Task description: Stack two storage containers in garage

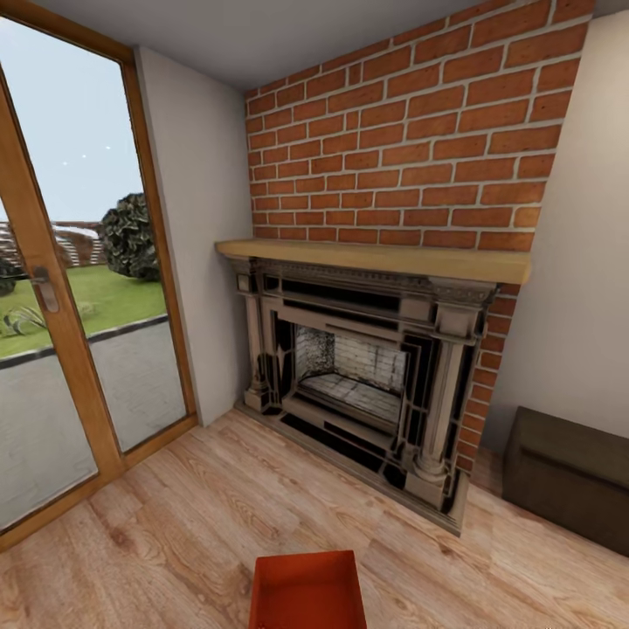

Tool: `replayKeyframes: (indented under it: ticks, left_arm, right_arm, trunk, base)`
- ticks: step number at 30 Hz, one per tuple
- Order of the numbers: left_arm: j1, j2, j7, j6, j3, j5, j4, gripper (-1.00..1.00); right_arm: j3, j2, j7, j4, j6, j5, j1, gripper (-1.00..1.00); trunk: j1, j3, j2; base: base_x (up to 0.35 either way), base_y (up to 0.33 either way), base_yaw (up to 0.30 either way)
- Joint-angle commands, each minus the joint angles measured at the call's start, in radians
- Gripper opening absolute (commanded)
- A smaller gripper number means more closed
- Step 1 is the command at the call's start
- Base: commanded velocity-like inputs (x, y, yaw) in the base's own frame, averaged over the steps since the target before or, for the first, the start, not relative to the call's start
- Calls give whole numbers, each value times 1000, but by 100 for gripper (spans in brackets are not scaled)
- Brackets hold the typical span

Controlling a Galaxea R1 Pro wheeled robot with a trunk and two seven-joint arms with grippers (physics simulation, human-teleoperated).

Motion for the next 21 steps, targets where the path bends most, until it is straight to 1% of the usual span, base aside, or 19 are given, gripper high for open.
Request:
replayKeyframes:
  ticks: [1, 7, 12, 21]
  left_arm:
    - [-1, 0, 2, -3, 5, 1, 1, 100]
    - [-1, 3, 2, -4, 4, -2, -1, 100]
    - [-1, 10, 2, -5, -2, -15, -5, 100]
    - [-1, 10, 2, -5, -2, -14, -6, 100]
  right_arm:
    - [8, 1, -1, 2, -4, -5, -1, 100]
    - [8, 1, -1, 2, -4, -4, -1, 100]
    - [9, 1, 1, 2, -3, -3, -1, 100]
    - [8, 0, 1, 2, -4, -3, -1, 100]
  trunk:
    - [0, -3, -1]
    - [0, -12, -1]
    - [0, -20, -1]
    - [0, -34, -1]
  base:
    - [0, 0, 0]
    - [0, 0, 0]
    - [0, 0, 0]
    - [0, 0, 0]
